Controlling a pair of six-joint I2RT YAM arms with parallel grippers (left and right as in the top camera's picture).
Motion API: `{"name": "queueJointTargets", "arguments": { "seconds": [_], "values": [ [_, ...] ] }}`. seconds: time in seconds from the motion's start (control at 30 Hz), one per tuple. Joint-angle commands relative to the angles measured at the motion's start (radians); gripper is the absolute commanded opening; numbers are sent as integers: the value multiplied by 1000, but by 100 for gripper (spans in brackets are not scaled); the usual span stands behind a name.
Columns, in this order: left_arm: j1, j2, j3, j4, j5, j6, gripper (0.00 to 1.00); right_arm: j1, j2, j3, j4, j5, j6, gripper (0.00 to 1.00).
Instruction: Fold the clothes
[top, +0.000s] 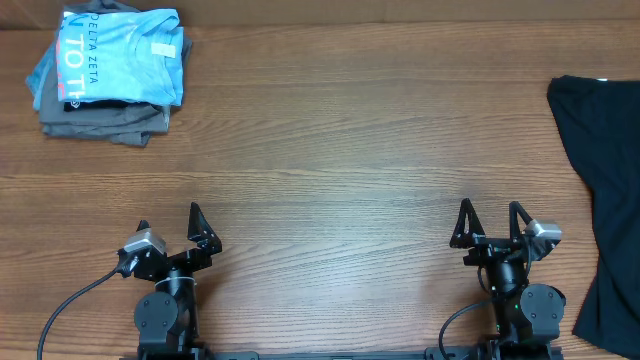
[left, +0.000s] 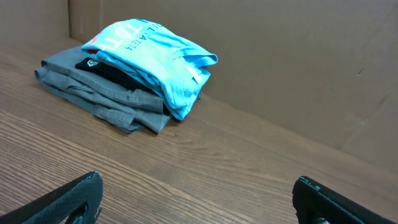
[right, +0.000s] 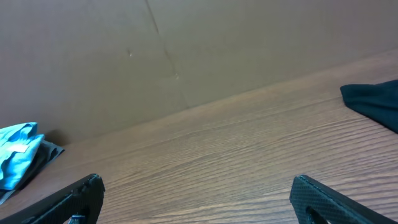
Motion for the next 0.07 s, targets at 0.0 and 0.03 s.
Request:
{"name": "queueJointTargets", "arguments": {
  "seconds": [0.0,0.03],
  "values": [
    [-6,-10,-3,4,-18,5,100,5,-11,-11,7,7,4,100],
    [-6,-10,-3,4,-18,5,100,5,-12,-11,7,7,5,100]
  ]
}}
